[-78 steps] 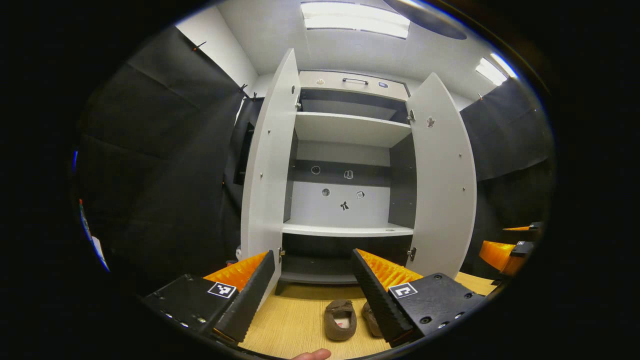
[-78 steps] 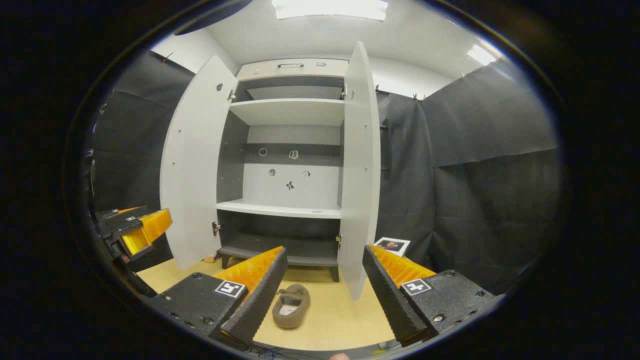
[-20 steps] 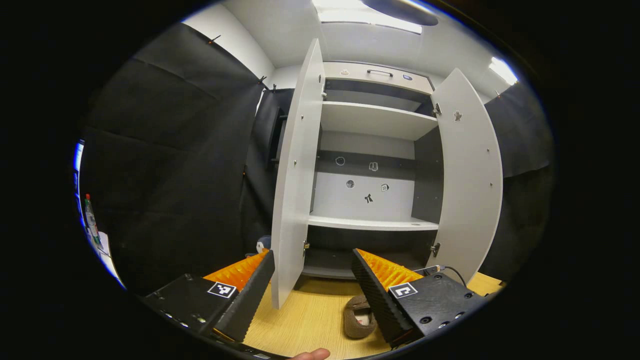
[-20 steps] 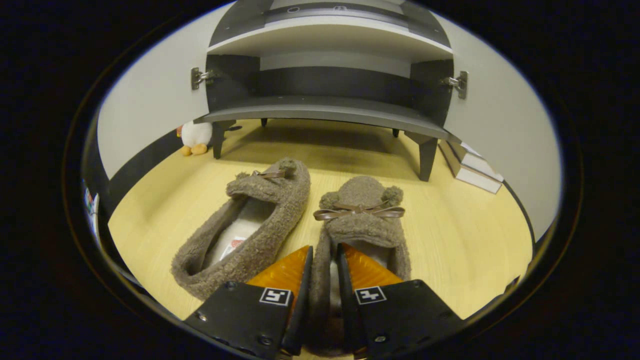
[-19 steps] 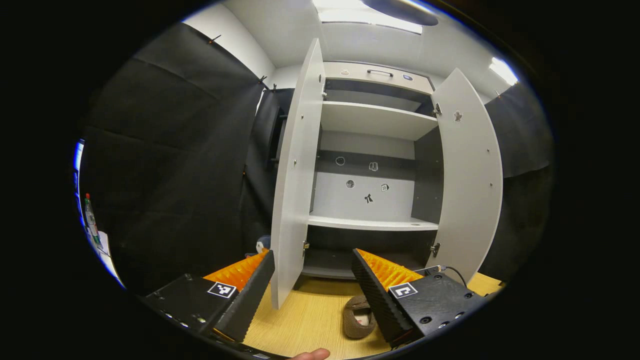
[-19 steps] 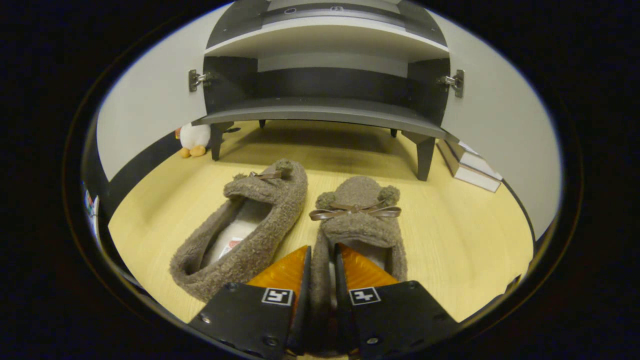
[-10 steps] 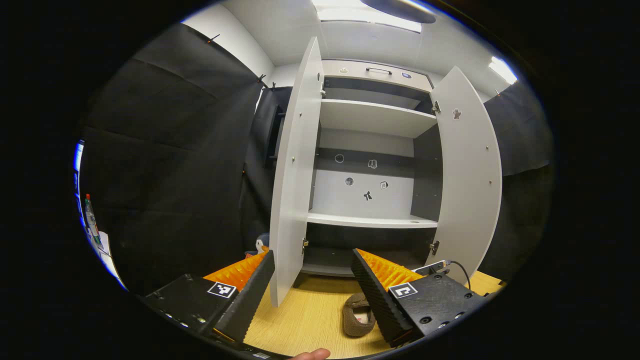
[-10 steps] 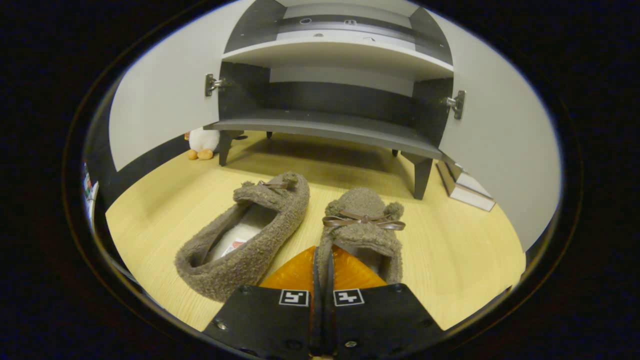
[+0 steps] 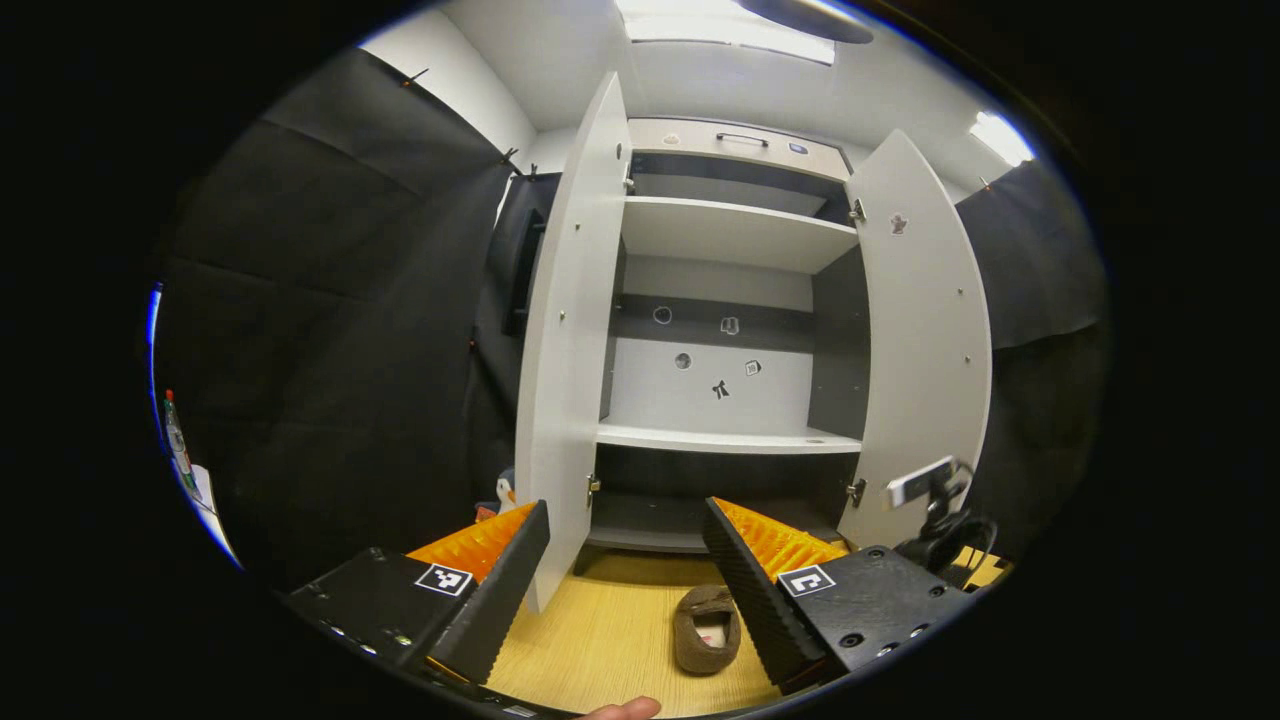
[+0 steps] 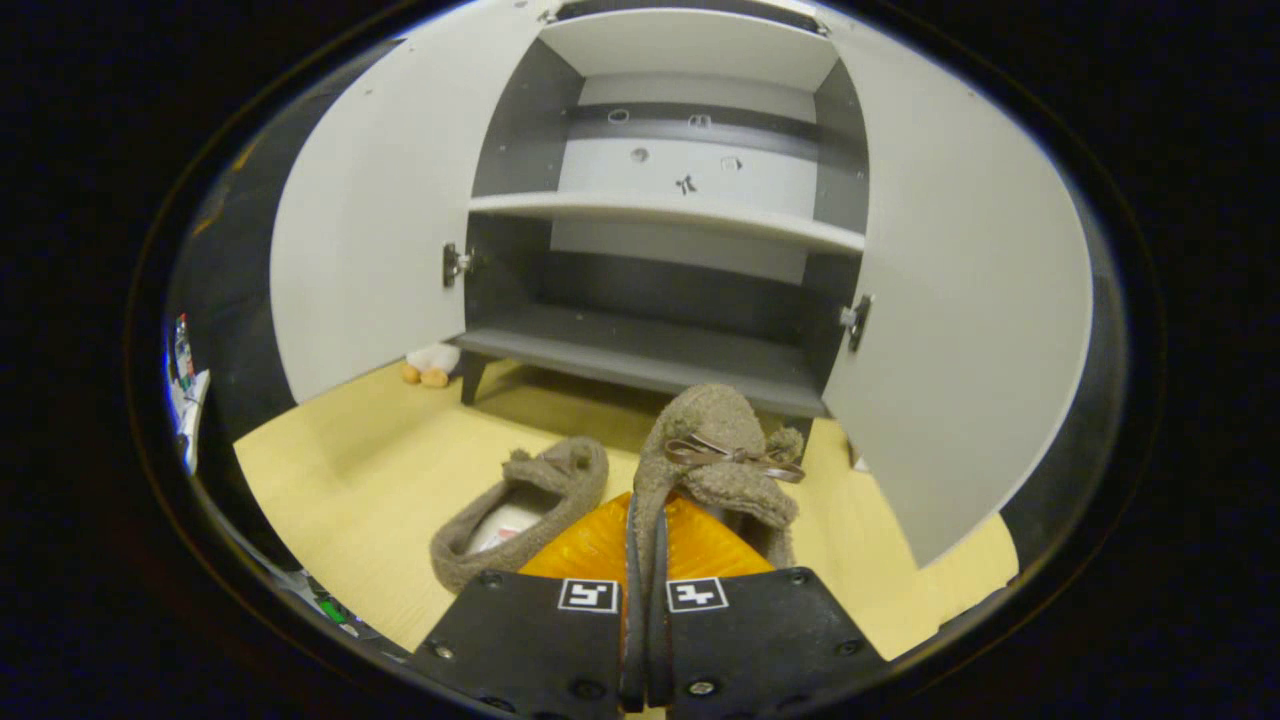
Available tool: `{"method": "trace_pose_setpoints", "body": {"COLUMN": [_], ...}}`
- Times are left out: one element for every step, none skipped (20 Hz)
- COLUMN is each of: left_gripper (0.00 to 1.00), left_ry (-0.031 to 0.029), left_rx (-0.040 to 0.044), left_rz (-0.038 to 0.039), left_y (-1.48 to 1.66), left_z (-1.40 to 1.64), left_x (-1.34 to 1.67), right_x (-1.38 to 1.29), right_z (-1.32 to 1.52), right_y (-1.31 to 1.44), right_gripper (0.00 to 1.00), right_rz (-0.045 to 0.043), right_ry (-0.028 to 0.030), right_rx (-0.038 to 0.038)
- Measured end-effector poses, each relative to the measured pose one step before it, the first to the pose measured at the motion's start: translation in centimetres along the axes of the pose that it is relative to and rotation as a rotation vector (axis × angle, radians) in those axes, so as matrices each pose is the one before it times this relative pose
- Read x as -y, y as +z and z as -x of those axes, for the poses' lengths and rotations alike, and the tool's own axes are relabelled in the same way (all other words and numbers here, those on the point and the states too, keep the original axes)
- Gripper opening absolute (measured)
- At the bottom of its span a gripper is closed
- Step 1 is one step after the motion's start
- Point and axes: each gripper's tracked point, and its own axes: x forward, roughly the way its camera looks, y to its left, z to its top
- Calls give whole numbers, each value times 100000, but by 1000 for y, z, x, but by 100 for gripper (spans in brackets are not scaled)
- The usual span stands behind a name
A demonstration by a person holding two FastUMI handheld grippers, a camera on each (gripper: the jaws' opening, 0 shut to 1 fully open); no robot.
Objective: Grab one shoe with the right hand and put it into the shoe cabinet, grab the other shoe with the left hand and put it into the shoe cabinet; then close the right door with the right hand and the left door with the left hand.
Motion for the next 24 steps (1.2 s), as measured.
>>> {"method": "trace_pose_setpoints", "body": {"left_gripper": [95, 95, 95, 95, 95, 95, 95, 95, 95, 95, 95, 95, 95, 95, 95, 95, 95, 95, 95, 95, 95, 95, 95, 95], "left_ry": [-575, -883, -1182, -948, -727, -577, -432, -317, -381, -388, -210, -234, -379, -605, -677, -542, -690, -271, 25, -112, -67, 332, 168, 341], "left_rx": [30, -239, -191, -120, 21, 505, 504, 841, 626, 393, 223, 93, -38, -234, -524, -506, -212, 209, 775, 840, 360, 40, 77, 117], "left_rz": [-33, 248, 359, 180, 10, 19, -93, -211, -209, -287, -346, -337, -153, -82, -41, -65, -93, -225, -146, -35, -109, -55, -84, -209], "left_y": [-66, -280, -279, -34, 4, 54, 170, 144, 179, -22, 47, 104, -63, -42, -140, -78, 31, 106, 234, 288, 158, 88, -1, 42], "left_z": [-119, -186, -111, 36, 31, -102, -12, 75, 61, 88, -2, 54, 68, -62, 27, -3, 12, 65, 119, 34, -24, 21, 5, -5], "left_x": [288, 436, 537, 269, 361, 249, 197, 188, 251, 263, 170, 192, 225, 195, 285, 316, 154, 37, 45, 43, 14, -46, -32, -111], "right_x": [-14, 205, 127, -63, 56, 230, 326, 397, 389, 450, 338, 499, 544, 528, 442, 255, 178, 180, 291, 468, 538, 247, 128, 4], "right_z": [941, 904, 640, 353, 195, 152, -88, -300, -703, -897, -1098, -1260, -1423, -1511, -1610, -1767, -1768, -1970, -1982, -1788, -1740, -1336, -1102, -743], "right_y": [2061, 1977, 2124, 2206, 2205, 2006, 2104, 2125, 1971, 1729, 1642, 1564, 1349, 767, 621, 116, -75, -174, -347, -424, -250, -271, -104, -207], "right_gripper": [5, 5, 5, 5, 5, 5, 5, 5, 4, 4, 5, 4, 4, 5, 5, 5, 5, 4, 5, 4, 5, 5, 5, 5], "right_rz": [271, 1077, 1204, 292, -183, 727, 822, 725, 1233, 428, -533, -414, 248, 673, 668, 860, -95, -1170, -852, 650, 2033, 1688, 950, -101], "right_ry": [288, 225, 627, 1171, 721, 559, 514, 211, 184, 147, -117, -425, -983, -1145, -896, -580, -75, -87, -1064, -1425, -1941, -2036, -1669, -1136], "right_rx": [3444, 2734, 2442, 2183, 2175, 1638, 2037, 2304, 1390, 1224, 783, 492, -259, -479, -870, -2142, -3106, -3443, -4187, -3935, -3503, -3298, -2676, -3284]}}
